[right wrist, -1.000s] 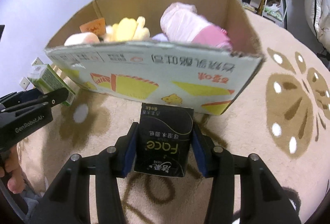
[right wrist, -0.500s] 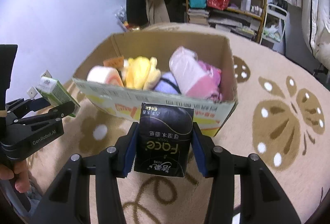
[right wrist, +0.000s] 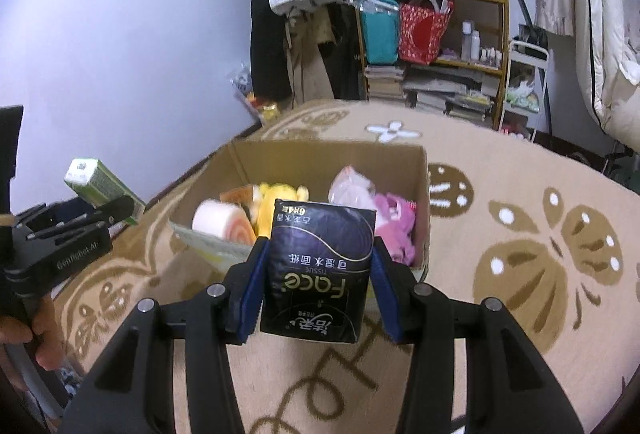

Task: Organize soft objects
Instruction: 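Carry the black Face pack into the box with the right tool and release it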

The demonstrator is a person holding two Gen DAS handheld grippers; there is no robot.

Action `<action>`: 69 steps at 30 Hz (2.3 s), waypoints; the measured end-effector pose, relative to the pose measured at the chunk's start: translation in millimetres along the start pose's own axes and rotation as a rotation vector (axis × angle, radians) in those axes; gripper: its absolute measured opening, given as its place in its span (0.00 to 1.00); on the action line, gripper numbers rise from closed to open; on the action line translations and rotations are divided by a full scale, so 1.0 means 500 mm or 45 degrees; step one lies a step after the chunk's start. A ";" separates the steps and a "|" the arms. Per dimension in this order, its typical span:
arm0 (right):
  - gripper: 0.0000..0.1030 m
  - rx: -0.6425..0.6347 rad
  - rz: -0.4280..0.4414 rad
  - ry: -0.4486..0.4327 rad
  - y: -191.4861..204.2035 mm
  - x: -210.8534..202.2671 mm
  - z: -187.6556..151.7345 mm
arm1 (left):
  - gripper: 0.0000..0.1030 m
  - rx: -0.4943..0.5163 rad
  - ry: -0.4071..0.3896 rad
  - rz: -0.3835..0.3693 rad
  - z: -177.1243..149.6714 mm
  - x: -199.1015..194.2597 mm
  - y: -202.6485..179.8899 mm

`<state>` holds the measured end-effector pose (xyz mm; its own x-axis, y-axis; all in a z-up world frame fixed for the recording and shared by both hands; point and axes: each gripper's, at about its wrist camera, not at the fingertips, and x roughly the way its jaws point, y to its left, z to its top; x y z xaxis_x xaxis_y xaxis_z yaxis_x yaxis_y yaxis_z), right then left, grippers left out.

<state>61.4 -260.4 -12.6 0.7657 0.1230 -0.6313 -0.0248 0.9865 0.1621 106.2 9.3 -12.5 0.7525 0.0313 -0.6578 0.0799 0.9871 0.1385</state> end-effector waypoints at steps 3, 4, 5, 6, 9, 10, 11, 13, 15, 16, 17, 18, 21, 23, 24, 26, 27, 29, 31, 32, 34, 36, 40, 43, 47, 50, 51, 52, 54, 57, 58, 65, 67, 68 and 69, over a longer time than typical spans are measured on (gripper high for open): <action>0.50 -0.004 0.007 -0.054 0.006 -0.012 0.018 | 0.50 -0.004 -0.034 -0.004 0.013 -0.005 -0.002; 0.50 -0.004 0.010 -0.069 0.006 -0.014 0.024 | 0.50 -0.002 -0.041 -0.005 0.014 -0.006 -0.004; 0.50 -0.002 0.012 -0.081 0.007 -0.016 0.028 | 0.50 0.002 -0.048 -0.008 0.019 -0.005 -0.006; 0.50 -0.001 0.013 -0.097 0.007 -0.018 0.033 | 0.50 0.006 -0.053 -0.010 0.021 -0.004 -0.009; 0.50 0.017 0.009 -0.136 0.002 -0.018 0.041 | 0.50 0.030 -0.096 -0.009 0.034 0.002 -0.020; 0.50 0.022 0.006 -0.144 -0.001 -0.015 0.045 | 0.50 0.039 -0.107 -0.007 0.038 0.003 -0.024; 0.50 0.023 0.002 -0.147 -0.004 -0.011 0.047 | 0.50 0.044 -0.113 -0.007 0.041 0.006 -0.027; 0.50 0.021 -0.006 -0.156 -0.008 -0.004 0.050 | 0.50 0.049 -0.125 -0.008 0.048 0.013 -0.032; 0.50 0.016 -0.012 -0.168 -0.010 0.002 0.052 | 0.50 0.046 -0.135 -0.013 0.052 0.019 -0.035; 0.50 0.015 -0.016 -0.174 -0.011 0.005 0.054 | 0.50 0.046 -0.139 -0.014 0.055 0.024 -0.036; 0.50 0.016 -0.018 -0.179 -0.012 0.007 0.057 | 0.50 0.046 -0.141 -0.011 0.057 0.026 -0.038; 0.50 0.018 -0.019 -0.185 -0.014 0.008 0.060 | 0.50 0.045 -0.142 -0.008 0.059 0.030 -0.040; 0.50 0.017 -0.024 -0.208 -0.018 0.012 0.067 | 0.50 0.029 -0.147 -0.019 0.066 0.040 -0.042; 0.50 0.017 -0.030 -0.221 -0.022 0.015 0.073 | 0.50 0.016 -0.146 -0.027 0.069 0.046 -0.042; 0.50 0.018 -0.030 -0.225 -0.023 0.016 0.074 | 0.50 0.012 -0.147 -0.027 0.071 0.048 -0.042; 0.50 0.016 -0.033 -0.231 -0.025 0.020 0.078 | 0.50 0.006 -0.149 -0.030 0.075 0.055 -0.041; 0.50 0.014 -0.036 -0.231 -0.024 0.022 0.078 | 0.50 0.002 -0.149 -0.032 0.077 0.058 -0.038; 0.50 0.007 -0.040 -0.239 -0.023 0.027 0.080 | 0.50 -0.005 -0.145 -0.038 0.079 0.065 -0.038; 0.50 -0.003 -0.045 -0.240 -0.020 0.033 0.080 | 0.50 -0.011 -0.138 -0.045 0.080 0.073 -0.038; 0.50 -0.006 -0.048 -0.241 -0.020 0.035 0.080 | 0.50 -0.010 -0.137 -0.049 0.080 0.076 -0.038; 0.50 -0.009 -0.047 -0.235 -0.020 0.038 0.082 | 0.50 -0.005 -0.132 -0.052 0.080 0.083 -0.041; 0.50 -0.021 -0.050 -0.233 -0.019 0.044 0.085 | 0.50 -0.003 -0.127 -0.061 0.078 0.087 -0.045; 0.50 -0.043 -0.046 -0.222 -0.016 0.053 0.089 | 0.50 0.012 -0.119 -0.074 0.074 0.096 -0.059; 0.50 -0.061 -0.045 -0.205 -0.009 0.064 0.090 | 0.50 0.032 -0.108 -0.075 0.072 0.103 -0.067; 0.50 -0.079 -0.044 -0.187 -0.007 0.077 0.088 | 0.51 0.062 -0.094 -0.070 0.068 0.111 -0.081; 0.50 -0.086 -0.044 -0.170 -0.007 0.086 0.087 | 0.51 0.067 -0.086 -0.068 0.066 0.115 -0.085; 0.50 -0.087 -0.045 -0.166 -0.007 0.089 0.086 | 0.51 0.068 -0.084 -0.065 0.065 0.116 -0.085; 0.50 -0.087 -0.048 -0.162 -0.008 0.091 0.085 | 0.51 0.070 -0.085 -0.062 0.065 0.116 -0.086; 0.51 -0.082 -0.049 -0.157 -0.009 0.094 0.085 | 0.55 0.074 -0.092 -0.053 0.066 0.114 -0.087; 0.51 -0.068 -0.042 -0.152 -0.013 0.095 0.085 | 0.64 0.073 -0.115 -0.033 0.068 0.107 -0.085; 0.51 -0.063 -0.040 -0.150 -0.014 0.095 0.084 | 0.70 0.070 -0.121 -0.031 0.068 0.104 -0.084; 0.73 -0.039 -0.027 -0.175 -0.017 0.089 0.087 | 0.90 0.041 -0.121 -0.017 0.068 0.090 -0.070; 0.82 -0.030 -0.030 -0.188 -0.020 0.083 0.087 | 0.95 0.032 -0.128 -0.008 0.066 0.084 -0.065; 0.84 -0.026 -0.033 -0.194 -0.021 0.079 0.087 | 0.97 0.026 -0.139 -0.006 0.064 0.078 -0.062; 0.88 -0.020 -0.037 -0.200 -0.022 0.076 0.087 | 0.98 0.021 -0.145 -0.009 0.063 0.074 -0.060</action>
<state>118.7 -271.3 -5.1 0.8573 0.0770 -0.5090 -0.0101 0.9911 0.1328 152.3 -24.1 -17.9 0.8211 0.0058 -0.5708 0.0953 0.9845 0.1471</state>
